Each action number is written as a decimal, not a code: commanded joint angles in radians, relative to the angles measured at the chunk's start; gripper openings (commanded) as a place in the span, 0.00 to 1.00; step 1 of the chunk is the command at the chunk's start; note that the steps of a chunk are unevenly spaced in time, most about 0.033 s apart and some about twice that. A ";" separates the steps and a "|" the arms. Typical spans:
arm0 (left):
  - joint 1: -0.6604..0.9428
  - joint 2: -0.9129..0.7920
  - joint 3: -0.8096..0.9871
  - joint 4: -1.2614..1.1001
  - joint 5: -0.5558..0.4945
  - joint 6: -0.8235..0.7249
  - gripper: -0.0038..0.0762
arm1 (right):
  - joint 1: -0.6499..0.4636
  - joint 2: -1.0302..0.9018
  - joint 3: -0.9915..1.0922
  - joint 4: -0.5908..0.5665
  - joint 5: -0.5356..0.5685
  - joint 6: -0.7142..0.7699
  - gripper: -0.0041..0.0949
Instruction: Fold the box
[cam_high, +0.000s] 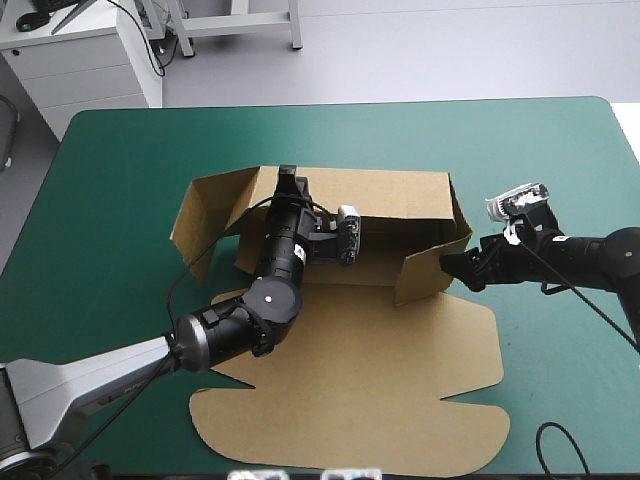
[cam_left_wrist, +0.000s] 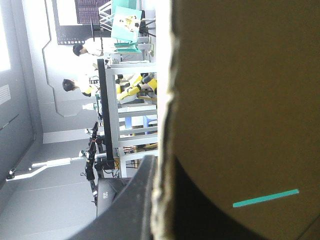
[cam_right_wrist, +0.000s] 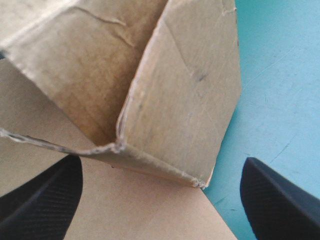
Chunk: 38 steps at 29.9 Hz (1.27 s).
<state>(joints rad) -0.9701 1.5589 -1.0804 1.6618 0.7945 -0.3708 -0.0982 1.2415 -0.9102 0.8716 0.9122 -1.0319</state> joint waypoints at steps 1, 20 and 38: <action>0.003 -0.042 -0.035 0.060 0.037 -0.013 0.07 | 0.001 0.001 -0.016 0.047 0.012 -0.013 0.84; 0.063 -0.040 -0.035 0.130 -0.038 -0.013 0.07 | 0.255 -0.022 0.120 0.203 -0.407 -0.048 0.76; 0.075 -0.040 -0.035 0.168 -0.124 -0.013 0.07 | 0.454 0.021 0.120 0.194 -0.780 0.005 0.73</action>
<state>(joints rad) -0.8919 1.5597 -1.0812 1.6880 0.6637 -0.3708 0.3397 1.2661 -0.7627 1.0383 0.2120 -1.0327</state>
